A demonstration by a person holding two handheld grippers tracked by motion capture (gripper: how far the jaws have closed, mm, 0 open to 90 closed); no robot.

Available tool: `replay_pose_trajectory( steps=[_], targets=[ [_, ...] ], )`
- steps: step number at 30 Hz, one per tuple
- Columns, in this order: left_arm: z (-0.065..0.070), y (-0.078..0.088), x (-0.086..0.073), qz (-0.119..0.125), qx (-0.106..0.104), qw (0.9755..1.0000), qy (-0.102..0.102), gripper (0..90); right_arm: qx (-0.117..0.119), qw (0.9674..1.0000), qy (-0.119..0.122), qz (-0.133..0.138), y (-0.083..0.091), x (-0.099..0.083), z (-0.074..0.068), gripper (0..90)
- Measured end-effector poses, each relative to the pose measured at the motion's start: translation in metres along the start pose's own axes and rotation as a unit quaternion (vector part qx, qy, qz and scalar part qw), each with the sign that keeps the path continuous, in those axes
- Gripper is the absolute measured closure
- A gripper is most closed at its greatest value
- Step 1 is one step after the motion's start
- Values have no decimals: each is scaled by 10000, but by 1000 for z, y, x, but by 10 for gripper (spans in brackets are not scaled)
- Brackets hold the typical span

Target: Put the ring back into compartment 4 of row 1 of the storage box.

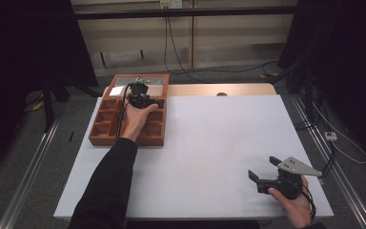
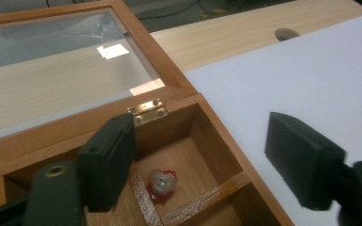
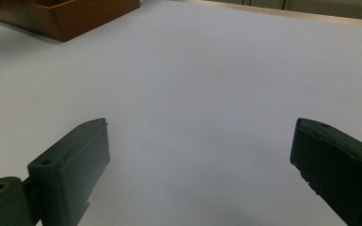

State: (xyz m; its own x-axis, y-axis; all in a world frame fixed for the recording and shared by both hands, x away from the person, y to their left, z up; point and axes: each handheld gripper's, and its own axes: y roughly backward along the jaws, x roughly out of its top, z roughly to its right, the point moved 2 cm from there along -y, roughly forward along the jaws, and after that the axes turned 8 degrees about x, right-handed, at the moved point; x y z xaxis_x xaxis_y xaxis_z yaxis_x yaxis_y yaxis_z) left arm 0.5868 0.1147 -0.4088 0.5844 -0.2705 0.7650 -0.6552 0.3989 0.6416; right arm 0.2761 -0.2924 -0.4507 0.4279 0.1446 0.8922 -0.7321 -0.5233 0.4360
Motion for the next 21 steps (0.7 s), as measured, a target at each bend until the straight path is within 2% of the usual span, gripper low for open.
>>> replay_pose_trajectory(
  steps=[3,6,8,10,14,16,18,21],
  targets=[
    [1,6,-1,120,-5,9999,39,122,8,10000,4,-5,-1,0,0,50],
    [2,11,-4,237,-123,9996,101,80,5,10000,10,-3,-2,1,-1,50],
    [3,16,-5,226,-158,9996,9,51,8,10000,27,-19,-2,1,-1,50],
    [5,21,-6,251,-155,9996,3,58,-6,10000,28,-10,-2,2,-1,50],
    [11,32,-9,314,-351,9988,-162,58,-7,10000,42,-28,-3,2,-2,50],
    [15,37,-10,375,-462,9981,-181,55,-11,10000,41,-24,-2,2,-4,50],
    [18,44,-11,451,-536,9970,-327,55,-12,10000,83,-39,-3,2,-4,50],
    [22,52,-12,520,-495,9966,-409,54,-31,10000,75,-36,-2,2,-4,50]
  ],
)
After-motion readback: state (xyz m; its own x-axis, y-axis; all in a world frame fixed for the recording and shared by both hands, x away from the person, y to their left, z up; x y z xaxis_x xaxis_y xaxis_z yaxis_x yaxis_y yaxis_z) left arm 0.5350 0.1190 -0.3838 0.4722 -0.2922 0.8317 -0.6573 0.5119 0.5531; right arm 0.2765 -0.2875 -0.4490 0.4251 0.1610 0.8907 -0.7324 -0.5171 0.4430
